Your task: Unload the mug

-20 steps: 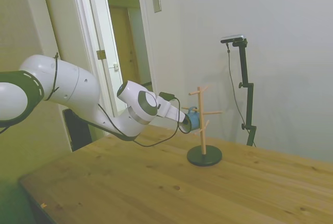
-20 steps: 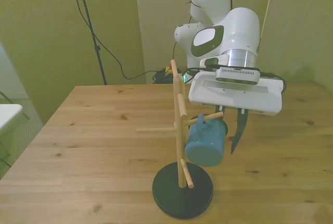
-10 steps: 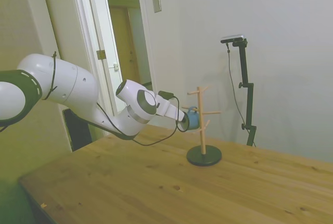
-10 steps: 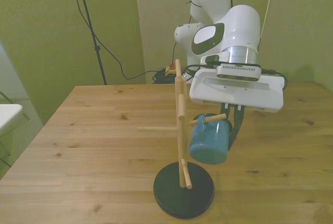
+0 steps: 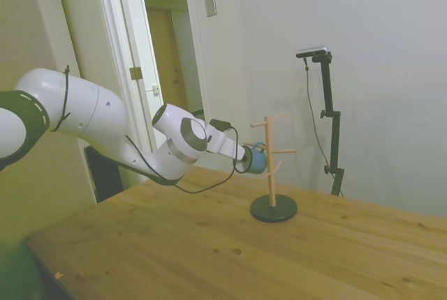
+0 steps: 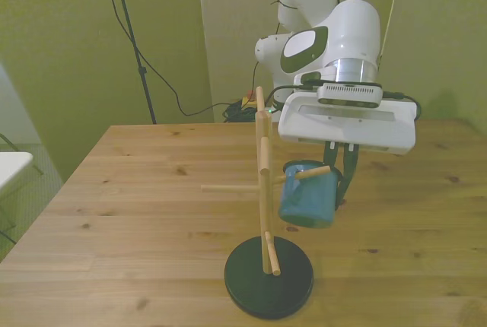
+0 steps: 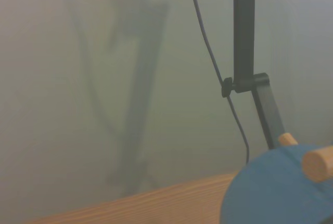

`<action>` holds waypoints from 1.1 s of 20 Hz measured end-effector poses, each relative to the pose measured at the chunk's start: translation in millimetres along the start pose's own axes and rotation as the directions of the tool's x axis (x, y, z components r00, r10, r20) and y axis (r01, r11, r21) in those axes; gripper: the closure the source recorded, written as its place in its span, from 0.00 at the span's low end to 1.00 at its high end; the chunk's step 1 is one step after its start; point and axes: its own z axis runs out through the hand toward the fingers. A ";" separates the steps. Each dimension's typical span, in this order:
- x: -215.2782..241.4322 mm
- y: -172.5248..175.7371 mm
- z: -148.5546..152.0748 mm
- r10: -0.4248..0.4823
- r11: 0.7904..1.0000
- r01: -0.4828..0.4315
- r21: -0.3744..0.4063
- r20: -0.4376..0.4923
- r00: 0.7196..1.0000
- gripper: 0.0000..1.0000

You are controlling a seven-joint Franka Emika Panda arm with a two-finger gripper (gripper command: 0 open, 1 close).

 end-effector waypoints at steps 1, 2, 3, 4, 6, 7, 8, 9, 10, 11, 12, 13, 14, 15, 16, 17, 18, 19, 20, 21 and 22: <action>1.0 -1.3 -2.6 0.001 1.000 -0.001 0.004 -0.001 1.000 1.00; 1.8 -3.0 -6.1 0.002 1.000 -0.002 0.009 -0.001 1.000 1.00; 2.0 -4.4 -9.7 0.003 1.000 -0.003 0.013 -0.001 1.000 1.00; 1.2 -5.8 -13.6 0.004 1.000 -0.004 0.017 0.002 1.000 1.00; -0.5 -10.3 -22.2 0.003 1.000 -0.003 0.030 0.006 1.000 1.00; -2.0 -13.4 -26.1 0.002 0.999 -0.002 0.037 0.008 1.000 1.00; -4.0 -16.4 -29.4 0.000 0.999 0.000 0.043 0.010 1.000 1.00; -6.7 -19.0 -31.8 -0.003 0.999 0.002 0.048 0.013 1.000 1.00; -10.8 -22.1 -33.9 -0.008 0.999 0.007 0.054 0.018 1.000 1.00; -16.0 -25.3 -35.6 -0.013 0.998 0.012 0.058 0.024 1.000 1.00; -21.8 -28.5 -37.2 -0.019 0.998 0.017 0.062 0.030 0.999 1.00; -29.2 -32.4 -39.1 -0.026 0.998 0.024 0.066 0.039 0.999 1.00; -38.9 -37.1 -41.3 -0.035 0.997 0.032 0.070 0.052 0.998 1.00; -50.1 -41.2 -43.2 -0.046 0.997 0.041 0.070 0.068 0.997 1.00; -63.6 -44.7 -44.8 -0.064 0.996 0.058 0.064 0.089 0.994 1.00; -79.1 -47.0 -46.2 -0.083 0.996 0.078 0.051 0.116 0.990 1.00; -96.4 -47.9 -47.7 -0.108 0.994 0.104 0.033 0.152 0.982 1.00; -113.2 -47.6 -50.1 -0.130 0.991 0.130 0.014 0.194 0.972 1.00; -129.1 -46.5 -54.3 -0.150 0.988 0.157 -0.007 0.241 0.959 1.00; -142.2 -43.6 -60.0 -0.169 0.982 0.185 -0.031 0.287 0.943 1.00; -150.8 -39.5 -67.7 -0.185 0.975 0.215 -0.056 0.329 0.926 1.00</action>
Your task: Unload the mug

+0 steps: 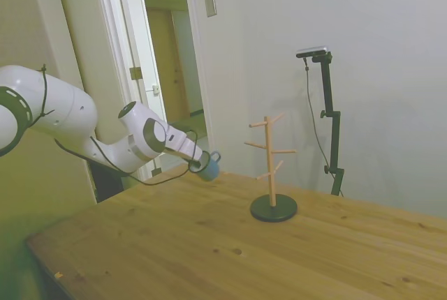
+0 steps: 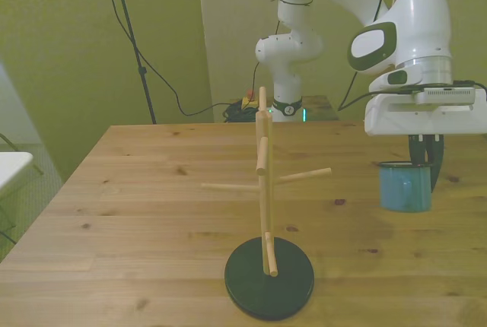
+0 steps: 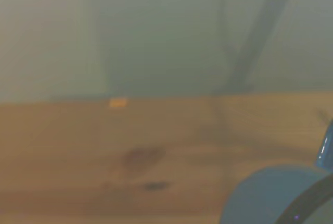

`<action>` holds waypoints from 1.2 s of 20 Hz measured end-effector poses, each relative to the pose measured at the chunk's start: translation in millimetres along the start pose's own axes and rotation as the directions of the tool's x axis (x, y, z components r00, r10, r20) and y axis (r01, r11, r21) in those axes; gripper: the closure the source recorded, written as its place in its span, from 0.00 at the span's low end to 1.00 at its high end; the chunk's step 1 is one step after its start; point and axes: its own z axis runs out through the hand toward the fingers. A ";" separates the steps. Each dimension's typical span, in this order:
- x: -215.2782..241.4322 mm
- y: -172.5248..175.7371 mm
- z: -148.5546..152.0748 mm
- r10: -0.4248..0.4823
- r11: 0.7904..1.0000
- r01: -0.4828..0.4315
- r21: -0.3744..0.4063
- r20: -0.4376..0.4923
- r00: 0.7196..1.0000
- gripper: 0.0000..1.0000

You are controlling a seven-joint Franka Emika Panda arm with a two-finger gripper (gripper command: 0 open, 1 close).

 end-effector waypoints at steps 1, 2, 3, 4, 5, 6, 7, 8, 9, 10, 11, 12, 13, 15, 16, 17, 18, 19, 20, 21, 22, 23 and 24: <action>-7.1 4.6 -6.0 -0.017 0.999 0.019 -0.038 0.042 0.999 1.00; -10.2 11.9 -13.6 -0.028 0.996 0.035 -0.077 0.083 0.996 1.00; -9.8 21.2 -21.1 -0.036 0.992 0.050 -0.117 0.124 0.992 1.00; -6.0 31.9 -28.4 -0.041 0.986 0.067 -0.154 0.163 0.986 1.00; 1.7 43.8 -34.9 -0.043 0.979 0.081 -0.187 0.199 0.979 1.00; 12.9 57.3 -40.8 -0.042 0.972 0.094 -0.217 0.233 0.972 1.00; 26.4 70.9 -45.6 -0.038 0.965 0.103 -0.242 0.259 0.965 1.00; 40.9 84.9 -48.9 -0.032 0.957 0.108 -0.268 0.275 0.961 1.00; 55.0 99.0 -49.9 -0.018 0.950 0.104 -0.293 0.280 0.960 1.00; 65.5 111.8 -48.0 -0.001 0.944 0.094 -0.315 0.283 0.959 1.00; 71.9 122.6 -44.0 0.011 0.940 0.087 -0.331 0.286 0.958 1.00; 75.3 132.9 -37.7 0.025 0.935 0.081 -0.346 0.290 0.957 1.00; 75.8 141.2 -30.7 0.036 0.929 0.077 -0.361 0.296 0.954 1.00; 74.9 151.7 -16.0 0.051 0.922 0.073 -0.381 0.306 0.951 1.00; 74.8 154.7 -9.7 0.054 0.921 0.071 -0.384 0.307 0.950 1.00; 74.8 157.0 -4.4 0.056 0.920 0.070 -0.385 0.305 0.951 1.00; 74.9 159.0 0.3 0.057 0.920 0.068 -0.385 0.304 0.951 1.00; 74.9 160.9 4.2 0.059 0.920 0.066 -0.386 0.303 0.951 1.00; 75.6 162.3 7.4 0.059 0.921 0.063 -0.385 0.299 0.952 1.00; 76.1 163.6 9.9 0.060 0.921 0.061 -0.385 0.297 0.953 1.00; 76.5 164.8 12.1 0.061 0.921 0.060 -0.385 0.295 0.954 1.00; 76.5 165.9 14.0 0.062 0.921 0.059 -0.385 0.294 0.954 1.00; 76.0 166.6 15.4 0.062 0.921 0.059 -0.386 0.295 0.954 1.00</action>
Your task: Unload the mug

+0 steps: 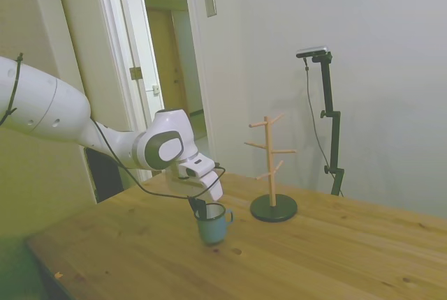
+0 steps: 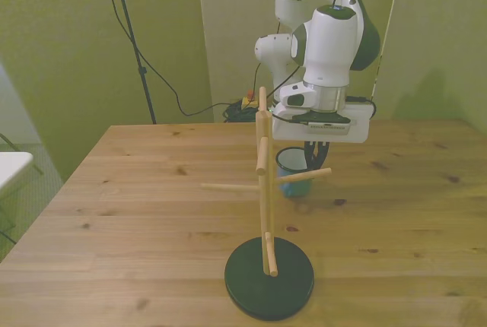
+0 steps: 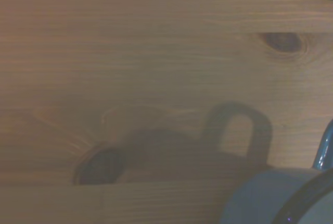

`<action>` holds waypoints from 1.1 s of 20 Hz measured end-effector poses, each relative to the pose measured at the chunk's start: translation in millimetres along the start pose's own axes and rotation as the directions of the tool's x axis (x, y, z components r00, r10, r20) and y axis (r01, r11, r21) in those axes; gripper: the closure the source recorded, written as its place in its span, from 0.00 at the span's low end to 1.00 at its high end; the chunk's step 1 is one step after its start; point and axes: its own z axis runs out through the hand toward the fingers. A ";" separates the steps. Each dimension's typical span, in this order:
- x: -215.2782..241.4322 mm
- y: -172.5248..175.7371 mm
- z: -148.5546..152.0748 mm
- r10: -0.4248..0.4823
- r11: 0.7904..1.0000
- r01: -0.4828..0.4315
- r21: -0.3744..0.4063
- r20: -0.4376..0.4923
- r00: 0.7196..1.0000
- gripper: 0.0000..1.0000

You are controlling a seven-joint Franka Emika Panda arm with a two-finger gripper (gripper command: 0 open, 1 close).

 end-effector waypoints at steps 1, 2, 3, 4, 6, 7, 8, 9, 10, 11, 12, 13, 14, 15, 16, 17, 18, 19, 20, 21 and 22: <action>-0.3 0.0 1.0 0.000 1.000 0.000 -0.001 0.001 1.000 1.00; -0.5 -0.2 1.7 -0.001 1.000 0.001 -0.002 0.001 1.000 1.00; -0.7 -0.3 2.3 -0.002 1.000 0.002 -0.003 0.001 1.000 1.00; -0.8 -0.2 2.8 -0.002 1.000 0.002 -0.003 0.001 1.000 1.00; -1.2 0.0 3.9 -0.002 1.000 0.002 -0.003 -0.001 1.000 1.00; -1.5 0.2 4.7 -0.003 1.000 0.003 -0.002 -0.002 1.000 1.00; -1.7 0.3 5.6 -0.003 1.000 0.003 -0.002 -0.003 1.000 1.00; -1.9 0.4 6.4 -0.003 1.000 0.003 -0.002 -0.005 1.000 1.00; -2.1 0.5 7.2 -0.003 1.000 0.003 -0.002 -0.005 1.000 1.00; -2.1 0.4 8.0 -0.003 1.000 0.003 -0.003 -0.004 1.000 1.00; -2.1 0.4 8.8 -0.003 1.000 0.003 -0.003 -0.004 1.000 1.00; -2.2 0.3 9.9 -0.004 1.000 0.004 -0.004 -0.003 1.000 1.00; -2.4 0.3 11.0 -0.004 1.000 0.004 -0.005 -0.002 1.000 1.00; -2.5 0.3 12.1 -0.004 1.000 0.004 -0.006 -0.001 1.000 1.00; -2.6 0.2 13.1 -0.004 1.000 0.004 -0.006 -0.001 1.000 1.00; -2.6 0.1 13.8 -0.005 1.000 0.005 -0.006 -0.001 1.000 1.00; -2.6 0.0 13.9 -0.005 1.000 0.005 -0.005 -0.002 1.000 1.00; -2.7 0.0 14.0 -0.005 1.000 0.005 -0.005 -0.002 1.000 0.00; -2.9 -0.1 14.1 -0.005 1.000 0.005 -0.004 -0.002 1.000 0.00; -3.2 -0.3 14.2 -0.006 1.000 0.006 -0.004 -0.003 1.000 0.00; -3.5 -0.5 14.3 -0.007 1.000 0.007 -0.004 -0.003 1.000 0.00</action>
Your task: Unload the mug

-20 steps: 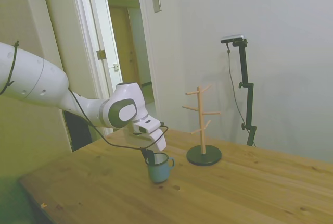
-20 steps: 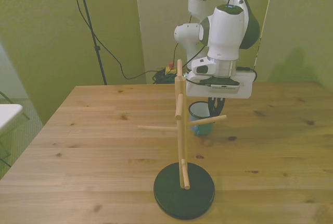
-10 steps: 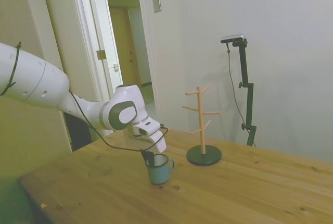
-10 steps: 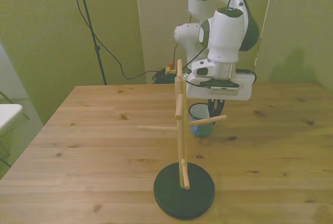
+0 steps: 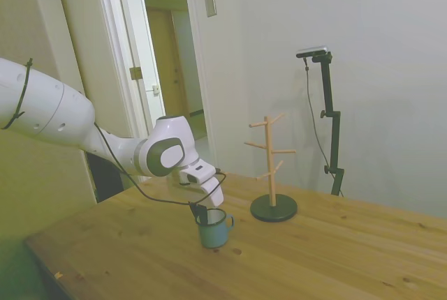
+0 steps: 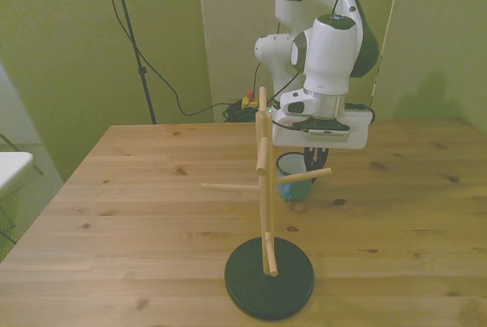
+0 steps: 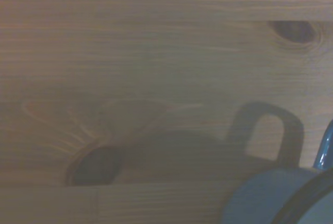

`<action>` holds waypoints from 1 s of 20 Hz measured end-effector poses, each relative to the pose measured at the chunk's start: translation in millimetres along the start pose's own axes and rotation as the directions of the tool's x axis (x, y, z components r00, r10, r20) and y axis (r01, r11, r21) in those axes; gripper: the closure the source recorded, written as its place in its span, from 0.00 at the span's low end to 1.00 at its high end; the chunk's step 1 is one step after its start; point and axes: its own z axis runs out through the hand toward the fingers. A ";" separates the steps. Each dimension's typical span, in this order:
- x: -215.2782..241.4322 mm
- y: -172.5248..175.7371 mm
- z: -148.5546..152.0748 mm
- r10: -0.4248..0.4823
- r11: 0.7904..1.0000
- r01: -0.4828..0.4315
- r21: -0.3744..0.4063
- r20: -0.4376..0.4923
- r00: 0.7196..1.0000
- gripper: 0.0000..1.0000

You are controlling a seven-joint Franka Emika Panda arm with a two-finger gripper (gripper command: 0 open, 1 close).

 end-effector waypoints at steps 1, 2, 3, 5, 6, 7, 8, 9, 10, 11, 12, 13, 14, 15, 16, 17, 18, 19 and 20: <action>-0.3 -0.2 0.1 -0.001 1.000 0.001 0.001 0.000 1.000 0.00; -0.6 -0.3 0.2 -0.002 1.000 0.002 0.001 -0.001 1.000 0.00; -1.0 -0.3 0.5 -0.003 1.000 0.003 0.000 -0.001 1.000 0.00; -2.7 0.6 2.8 -0.007 1.000 0.007 -0.004 0.001 1.000 0.00; -3.8 1.2 3.9 -0.009 1.000 0.009 -0.007 0.002 1.000 0.00; -4.6 1.4 4.1 -0.011 1.000 0.011 -0.008 0.002 1.000 0.00; -4.9 1.6 3.6 -0.016 1.000 0.016 -0.010 -0.002 1.000 0.00; -5.1 1.8 1.8 -0.022 1.000 0.022 -0.012 -0.008 1.000 0.00; -5.0 2.1 -1.4 -0.025 1.000 0.025 -0.010 -0.014 1.000 0.00; -4.8 2.5 -5.8 -0.028 1.000 0.028 -0.007 -0.021 0.999 0.00; -4.3 3.0 -11.4 -0.032 0.999 0.032 -0.004 -0.031 0.999 0.00; -3.8 3.8 -19.0 -0.032 0.999 0.032 0.001 -0.039 0.999 0.00; -3.4 5.3 -27.6 -0.034 0.999 0.034 0.004 -0.043 0.998 0.00; -2.9 7.4 -38.3 -0.036 0.999 0.036 0.006 -0.047 0.998 0.00; -2.5 9.8 -50.3 -0.037 0.999 0.038 0.009 -0.053 0.998 0.00; -2.6 12.3 -63.2 -0.040 0.999 0.041 0.013 -0.058 0.998 0.00; -3.1 14.2 -76.8 -0.048 0.999 0.049 0.018 -0.062 0.997 0.00; -4.2 15.3 -90.0 -0.060 0.998 0.061 0.023 -0.063 0.996 0.00; -6.2 15.4 -102.5 -0.072 0.997 0.074 0.027 -0.060 0.996 0.00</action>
